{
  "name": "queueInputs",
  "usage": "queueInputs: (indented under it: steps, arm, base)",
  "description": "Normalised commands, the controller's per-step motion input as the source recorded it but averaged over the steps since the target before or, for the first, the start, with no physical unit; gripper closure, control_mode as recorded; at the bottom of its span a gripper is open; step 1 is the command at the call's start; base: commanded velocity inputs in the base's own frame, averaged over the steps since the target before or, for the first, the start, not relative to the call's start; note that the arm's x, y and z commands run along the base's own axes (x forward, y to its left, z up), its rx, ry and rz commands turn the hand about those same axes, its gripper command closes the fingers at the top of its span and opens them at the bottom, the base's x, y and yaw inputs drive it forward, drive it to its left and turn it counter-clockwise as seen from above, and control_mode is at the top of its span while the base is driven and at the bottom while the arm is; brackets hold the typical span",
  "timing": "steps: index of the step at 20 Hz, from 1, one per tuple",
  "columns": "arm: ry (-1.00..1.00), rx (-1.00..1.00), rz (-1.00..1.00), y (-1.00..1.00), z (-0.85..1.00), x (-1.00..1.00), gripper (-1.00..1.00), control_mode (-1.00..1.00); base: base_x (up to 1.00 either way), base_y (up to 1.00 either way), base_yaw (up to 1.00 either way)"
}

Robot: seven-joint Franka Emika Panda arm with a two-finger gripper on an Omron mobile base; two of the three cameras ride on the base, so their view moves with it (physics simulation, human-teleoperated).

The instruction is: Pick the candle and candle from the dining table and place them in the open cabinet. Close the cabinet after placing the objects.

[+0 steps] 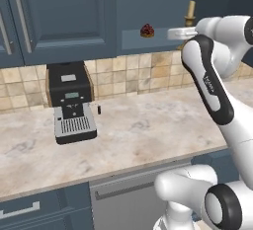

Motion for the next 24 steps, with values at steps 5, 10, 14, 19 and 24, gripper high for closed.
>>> queueInputs:
  steps: [5, 10, 14, 19, 24]
  arm:
    - [0.02, 0.01, 0.00, -0.19, 0.00, 0.11, 1.00, -1.00]
    - [0.00, 0.00, 0.00, -0.01, 0.00, 0.03, 1.00, -1.00]
    - [0.00, 0.00, 0.00, 0.00, 0.00, 0.09, 1.00, -1.00]
    - [0.00, 0.00, 0.00, -0.03, 0.00, 0.17, 1.00, -1.00]
    - [0.00, 0.00, 0.00, -0.09, -0.08, 0.24, 1.00, -1.00]
  base:
    - [0.00, 0.00, 0.00]
    - [0.00, 0.00, 0.00]
    - [0.00, 0.00, 0.00]
    - [0.00, 0.00, 0.00]
    - [0.00, 0.00, 0.00]
